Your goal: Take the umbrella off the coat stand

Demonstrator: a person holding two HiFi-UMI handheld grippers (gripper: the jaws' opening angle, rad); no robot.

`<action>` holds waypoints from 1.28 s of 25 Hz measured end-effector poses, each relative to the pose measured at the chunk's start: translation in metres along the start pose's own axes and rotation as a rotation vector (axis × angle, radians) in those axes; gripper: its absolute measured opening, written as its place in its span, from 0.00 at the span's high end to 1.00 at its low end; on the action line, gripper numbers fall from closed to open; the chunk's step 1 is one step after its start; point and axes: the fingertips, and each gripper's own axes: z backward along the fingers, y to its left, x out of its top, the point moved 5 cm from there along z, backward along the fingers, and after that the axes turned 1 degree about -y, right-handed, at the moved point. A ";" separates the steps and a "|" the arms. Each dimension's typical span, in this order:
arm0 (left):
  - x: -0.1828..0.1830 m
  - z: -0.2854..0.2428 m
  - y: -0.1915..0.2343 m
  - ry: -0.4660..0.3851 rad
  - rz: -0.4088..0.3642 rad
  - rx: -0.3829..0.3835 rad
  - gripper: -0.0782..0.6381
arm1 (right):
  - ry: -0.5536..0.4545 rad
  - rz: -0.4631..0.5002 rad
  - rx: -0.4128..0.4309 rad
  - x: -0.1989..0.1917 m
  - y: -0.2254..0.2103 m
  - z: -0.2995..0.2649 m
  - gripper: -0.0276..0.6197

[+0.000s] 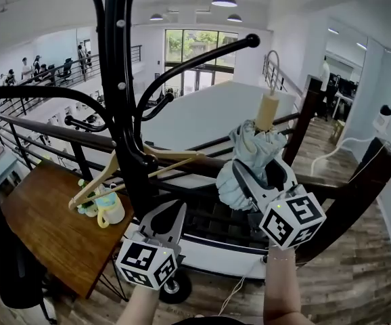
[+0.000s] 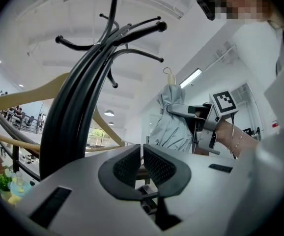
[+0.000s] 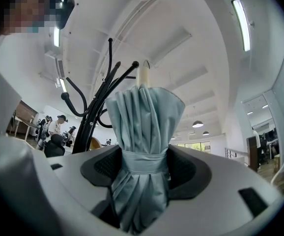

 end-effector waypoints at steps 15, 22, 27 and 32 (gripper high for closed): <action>-0.023 0.006 -0.020 0.058 0.031 -0.036 0.85 | 0.134 -0.107 -0.019 -0.074 0.016 0.058 0.52; -0.035 0.015 -0.024 0.101 0.025 -0.033 0.85 | 0.178 -0.144 0.007 -0.097 0.027 0.073 0.52; -0.046 0.030 -0.020 0.137 0.035 -0.010 0.85 | 0.212 -0.170 0.031 -0.111 0.041 0.083 0.52; -0.058 0.042 -0.016 0.167 0.051 0.010 0.85 | 0.237 -0.179 0.052 -0.122 0.052 0.088 0.52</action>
